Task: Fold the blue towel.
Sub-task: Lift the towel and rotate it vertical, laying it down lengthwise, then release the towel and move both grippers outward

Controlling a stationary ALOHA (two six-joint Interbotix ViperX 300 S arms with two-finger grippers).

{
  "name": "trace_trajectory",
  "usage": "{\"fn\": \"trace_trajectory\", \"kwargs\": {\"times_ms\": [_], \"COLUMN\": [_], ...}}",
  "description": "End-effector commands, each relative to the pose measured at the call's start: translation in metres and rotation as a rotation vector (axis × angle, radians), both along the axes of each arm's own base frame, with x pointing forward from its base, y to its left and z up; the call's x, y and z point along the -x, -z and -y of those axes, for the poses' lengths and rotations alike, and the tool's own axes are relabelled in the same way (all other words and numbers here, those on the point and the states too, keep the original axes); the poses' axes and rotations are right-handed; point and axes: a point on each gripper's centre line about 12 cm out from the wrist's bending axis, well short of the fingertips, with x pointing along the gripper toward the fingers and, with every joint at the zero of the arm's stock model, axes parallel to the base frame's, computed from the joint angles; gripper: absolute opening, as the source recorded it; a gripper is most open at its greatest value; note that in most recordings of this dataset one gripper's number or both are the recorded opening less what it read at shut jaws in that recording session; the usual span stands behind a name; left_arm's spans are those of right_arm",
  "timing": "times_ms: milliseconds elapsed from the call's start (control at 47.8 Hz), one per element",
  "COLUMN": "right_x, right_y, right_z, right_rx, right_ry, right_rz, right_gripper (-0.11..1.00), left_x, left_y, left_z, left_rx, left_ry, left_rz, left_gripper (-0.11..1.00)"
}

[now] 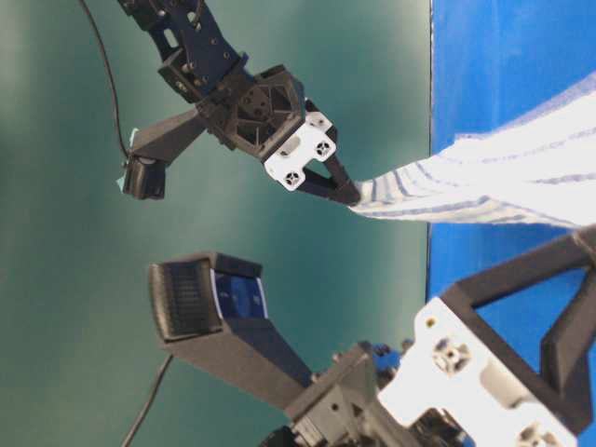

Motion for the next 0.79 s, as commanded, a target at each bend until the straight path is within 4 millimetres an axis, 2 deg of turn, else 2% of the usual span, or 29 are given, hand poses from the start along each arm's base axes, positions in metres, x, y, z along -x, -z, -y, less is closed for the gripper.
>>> {"fn": "trace_trajectory", "kwargs": {"times_ms": [0,63,126,167,251,335,377,523,774], "right_x": [-0.004,-0.004,-0.003,-0.001,0.004,0.011,0.015,0.035,0.073], "right_y": [-0.015,-0.015,-0.018,-0.021,-0.031,-0.044,-0.049,-0.065,-0.078], "right_z": [0.0,0.0,0.0,0.0,-0.002,-0.005,-0.006,-0.016,-0.04], "right_rx": [0.016,0.018,0.022,0.025,0.046,0.072,0.083,0.106,0.128], "right_ry": [-0.005,-0.005,-0.003,-0.002,-0.011,-0.021,-0.025,-0.035,-0.087], "right_rz": [0.04,0.036,0.038,0.043,0.057,0.074,0.082,0.119,0.241], "right_gripper": [0.05,0.05,0.08,0.17,0.41,0.61,0.62,0.56,0.56], "left_x": [0.0,0.003,0.007,0.011,0.021,0.033,0.039,0.063,0.099], "left_y": [-0.017,-0.019,-0.022,-0.025,-0.036,-0.049,-0.055,-0.076,-0.103], "left_z": [-0.003,-0.006,-0.01,-0.01,-0.013,-0.015,-0.016,-0.026,-0.067], "left_rx": [0.006,0.006,0.007,0.007,0.006,0.006,0.005,-0.012,-0.14], "left_ry": [-0.006,-0.012,-0.019,-0.018,-0.016,-0.014,-0.014,-0.01,-0.046], "left_rz": [0.043,0.044,0.045,0.05,0.063,0.08,0.088,0.145,0.296], "left_gripper": [0.02,0.09,0.24,0.37,0.64,0.81,0.82,0.8,0.8]}}
